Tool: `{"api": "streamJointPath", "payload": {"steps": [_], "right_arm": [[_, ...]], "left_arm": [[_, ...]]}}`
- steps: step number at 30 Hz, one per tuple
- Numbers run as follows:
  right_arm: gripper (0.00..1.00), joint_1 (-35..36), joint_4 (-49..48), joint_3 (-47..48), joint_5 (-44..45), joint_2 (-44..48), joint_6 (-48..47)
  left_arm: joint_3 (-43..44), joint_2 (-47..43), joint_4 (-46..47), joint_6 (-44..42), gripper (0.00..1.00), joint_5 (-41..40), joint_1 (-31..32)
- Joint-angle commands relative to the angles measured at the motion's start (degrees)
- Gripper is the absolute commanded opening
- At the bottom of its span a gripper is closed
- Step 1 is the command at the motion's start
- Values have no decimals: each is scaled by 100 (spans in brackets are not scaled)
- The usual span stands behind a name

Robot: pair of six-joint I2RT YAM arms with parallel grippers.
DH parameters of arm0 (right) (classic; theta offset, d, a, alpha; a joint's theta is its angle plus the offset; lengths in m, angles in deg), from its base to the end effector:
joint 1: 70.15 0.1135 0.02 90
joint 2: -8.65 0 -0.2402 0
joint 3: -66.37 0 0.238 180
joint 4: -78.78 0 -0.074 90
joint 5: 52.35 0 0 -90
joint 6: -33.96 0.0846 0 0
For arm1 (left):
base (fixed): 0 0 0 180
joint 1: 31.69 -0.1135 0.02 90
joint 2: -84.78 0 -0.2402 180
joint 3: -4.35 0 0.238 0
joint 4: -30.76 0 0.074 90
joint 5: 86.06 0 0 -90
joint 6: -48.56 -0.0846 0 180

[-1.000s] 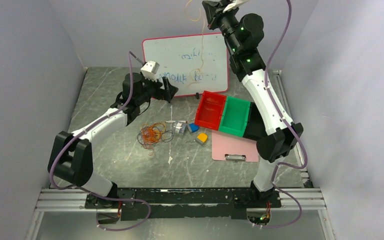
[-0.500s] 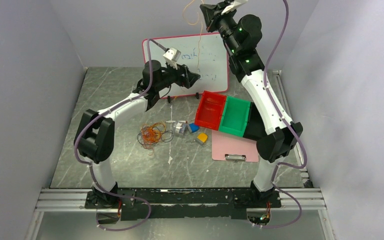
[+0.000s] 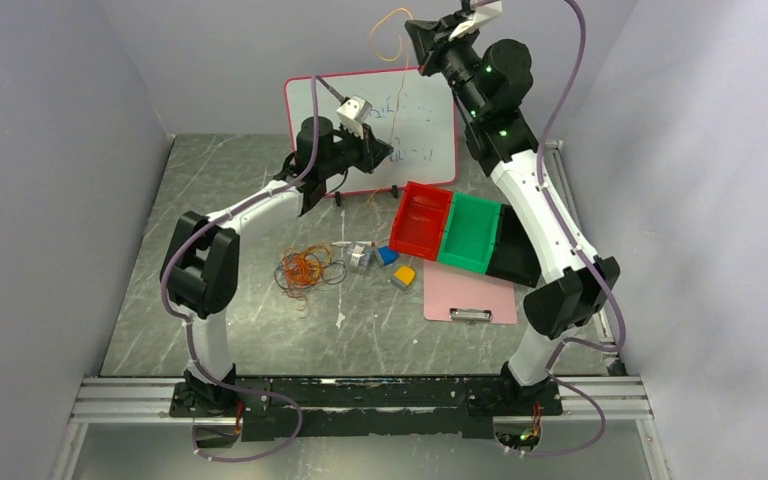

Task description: Untangle the cables

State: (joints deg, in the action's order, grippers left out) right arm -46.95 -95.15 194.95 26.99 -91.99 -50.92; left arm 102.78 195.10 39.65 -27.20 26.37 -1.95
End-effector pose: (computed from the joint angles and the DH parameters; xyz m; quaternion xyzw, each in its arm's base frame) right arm 0.3803 0.1800 0.5196 -0.1636 0.5387 0.2522 0.7870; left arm 0.4080 -0.2703 0.2818 0.2286 0.6870 -0.3836 0.5733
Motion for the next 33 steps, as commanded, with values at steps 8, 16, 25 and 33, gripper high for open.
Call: {"api": "streamJointPath", "payload": {"steps": [8,16,25,33], "right_arm": [[0,-19,-22,-1254,1369,1140,-387],[0,-42,186,-2251,2189,1776,-811],[0,-212,265,-3265,2413,2276,-581],[0,-266,449,-4223,2447,2505,-309]], "left_arm": [[1600,-609,-1963,-833,7,-758,269],[3202,-81,-3047,-623,7,-169,747],[2874,389,-2473,-310,7,297,849],[1878,799,-1650,-247,7,583,832]]}}
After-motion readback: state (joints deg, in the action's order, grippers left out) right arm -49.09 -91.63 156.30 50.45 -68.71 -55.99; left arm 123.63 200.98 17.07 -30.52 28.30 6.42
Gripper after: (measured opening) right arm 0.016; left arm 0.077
